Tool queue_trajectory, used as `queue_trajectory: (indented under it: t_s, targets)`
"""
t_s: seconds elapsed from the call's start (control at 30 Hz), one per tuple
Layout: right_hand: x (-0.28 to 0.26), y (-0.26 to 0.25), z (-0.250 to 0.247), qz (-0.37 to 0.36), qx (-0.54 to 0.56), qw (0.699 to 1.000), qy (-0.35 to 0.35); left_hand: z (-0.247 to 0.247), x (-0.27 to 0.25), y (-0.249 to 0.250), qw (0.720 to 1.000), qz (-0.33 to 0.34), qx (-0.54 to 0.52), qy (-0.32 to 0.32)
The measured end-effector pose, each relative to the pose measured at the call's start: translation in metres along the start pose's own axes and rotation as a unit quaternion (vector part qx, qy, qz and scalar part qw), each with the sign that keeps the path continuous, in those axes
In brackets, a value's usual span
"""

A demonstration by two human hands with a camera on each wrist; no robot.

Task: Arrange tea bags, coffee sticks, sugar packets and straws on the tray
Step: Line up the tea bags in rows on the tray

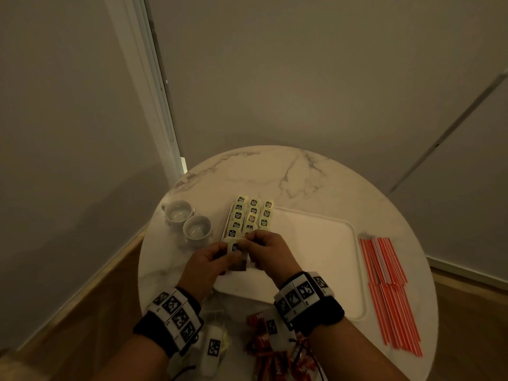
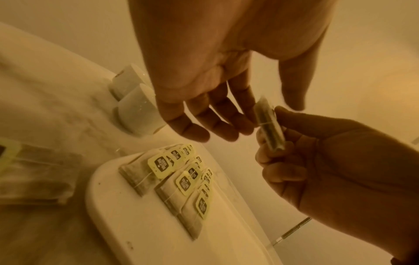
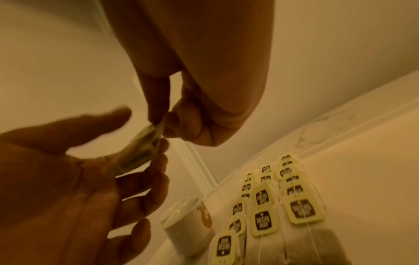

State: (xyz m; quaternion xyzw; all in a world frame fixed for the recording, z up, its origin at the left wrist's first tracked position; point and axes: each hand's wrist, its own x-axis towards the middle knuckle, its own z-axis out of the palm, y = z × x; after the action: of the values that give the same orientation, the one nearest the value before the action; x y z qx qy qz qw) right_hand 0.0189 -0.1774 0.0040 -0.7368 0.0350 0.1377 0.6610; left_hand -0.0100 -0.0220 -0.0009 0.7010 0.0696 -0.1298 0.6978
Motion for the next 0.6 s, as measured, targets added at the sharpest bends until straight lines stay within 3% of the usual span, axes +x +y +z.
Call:
queue_trajectory:
  t_s: [0.23, 0.47, 0.6]
  targets:
    - [-0.012, -0.001, -0.010, -0.019, 0.020, 0.999, -0.027, 0.009, 0.008, 0.013, 0.995, 0.042, -0.029, 0.088]
    - [-0.020, 0.000, -0.013, -0.041, 0.007, 0.996, -0.075, 0.018, 0.008, 0.022, 0.985, 0.055, -0.119, 0.115]
    - [-0.018, -0.002, -0.016, -0.039, -0.010, 0.998, -0.048, 0.022, 0.008, 0.023, 0.984, 0.057, -0.131, 0.105]
